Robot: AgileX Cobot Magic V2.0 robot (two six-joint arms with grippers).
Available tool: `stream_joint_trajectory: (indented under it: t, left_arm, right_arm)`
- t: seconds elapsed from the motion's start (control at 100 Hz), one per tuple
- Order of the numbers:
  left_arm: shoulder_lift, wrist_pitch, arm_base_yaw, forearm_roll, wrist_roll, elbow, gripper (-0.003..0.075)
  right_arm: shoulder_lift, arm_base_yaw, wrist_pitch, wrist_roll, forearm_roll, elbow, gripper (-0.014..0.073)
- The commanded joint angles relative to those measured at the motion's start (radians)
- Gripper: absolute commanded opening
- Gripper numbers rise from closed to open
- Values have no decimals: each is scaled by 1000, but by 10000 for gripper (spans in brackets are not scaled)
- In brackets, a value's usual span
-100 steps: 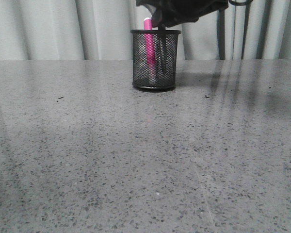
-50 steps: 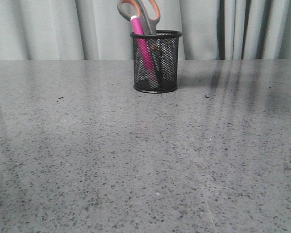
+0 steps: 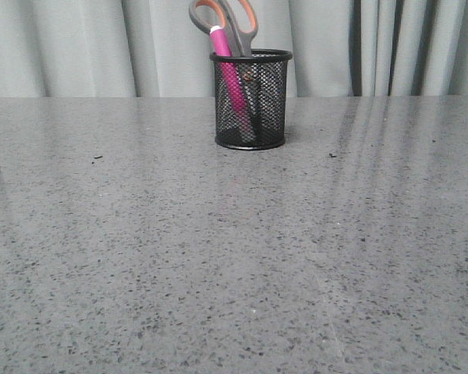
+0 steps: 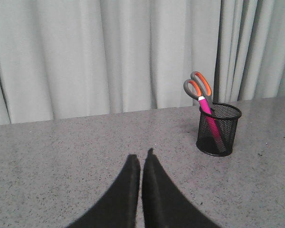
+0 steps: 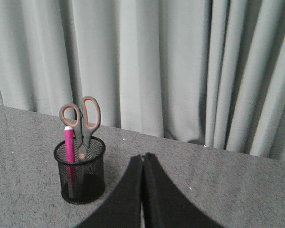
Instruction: Put pen and scissors into bin
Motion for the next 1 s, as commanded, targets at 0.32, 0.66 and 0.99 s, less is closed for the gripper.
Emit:
stream_joint_trajectory:
  t: [0.32,0.66,0.99]
  left_arm:
    - [-25,-77,3,16,-13,10,-19]
    - [-25,-77,3,16,-13,10,-19]
    - [-27,-80,10,15,-10,50,-19]
  right_arm:
    - [-462,0,52,-170,120,206,-76]
    - [-499,0,52,-170,120,208,-76]
    - [-499,0,52,-170,120,208,-76]
